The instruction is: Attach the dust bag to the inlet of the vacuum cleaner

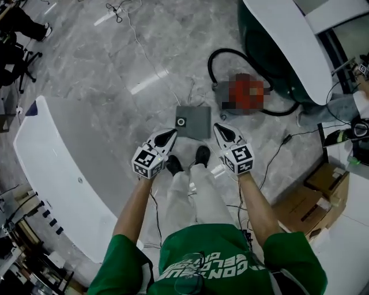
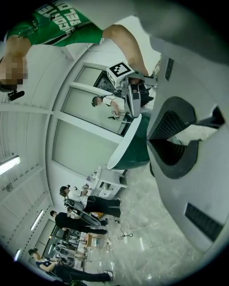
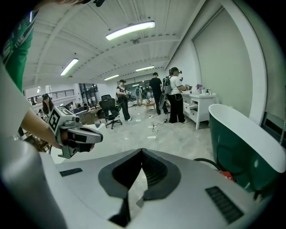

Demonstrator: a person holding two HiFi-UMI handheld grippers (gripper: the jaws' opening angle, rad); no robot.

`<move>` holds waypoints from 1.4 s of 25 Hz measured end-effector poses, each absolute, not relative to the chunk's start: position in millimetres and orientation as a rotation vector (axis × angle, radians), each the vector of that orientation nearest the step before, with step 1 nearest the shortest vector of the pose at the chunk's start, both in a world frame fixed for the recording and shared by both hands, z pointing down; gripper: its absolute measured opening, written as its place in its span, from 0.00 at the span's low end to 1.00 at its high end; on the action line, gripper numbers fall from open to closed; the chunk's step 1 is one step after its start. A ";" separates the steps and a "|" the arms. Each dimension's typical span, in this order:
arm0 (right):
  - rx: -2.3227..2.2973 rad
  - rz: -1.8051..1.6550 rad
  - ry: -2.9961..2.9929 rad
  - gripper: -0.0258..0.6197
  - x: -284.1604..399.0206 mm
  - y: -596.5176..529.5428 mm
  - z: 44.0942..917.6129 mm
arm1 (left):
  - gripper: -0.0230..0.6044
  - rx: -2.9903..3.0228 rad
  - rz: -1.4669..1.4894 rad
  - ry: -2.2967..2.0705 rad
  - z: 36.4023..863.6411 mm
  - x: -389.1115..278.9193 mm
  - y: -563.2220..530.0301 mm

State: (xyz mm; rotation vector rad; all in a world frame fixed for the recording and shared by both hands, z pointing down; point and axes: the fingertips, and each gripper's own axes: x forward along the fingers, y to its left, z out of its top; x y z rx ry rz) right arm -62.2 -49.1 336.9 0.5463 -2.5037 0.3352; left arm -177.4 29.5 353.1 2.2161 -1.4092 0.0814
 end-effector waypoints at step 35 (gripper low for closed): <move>0.238 0.200 -2.585 0.05 -151.7 -54.5 932.9 | 0.04 2.443 0.209 -1.254 964.6 -222.9 -11.2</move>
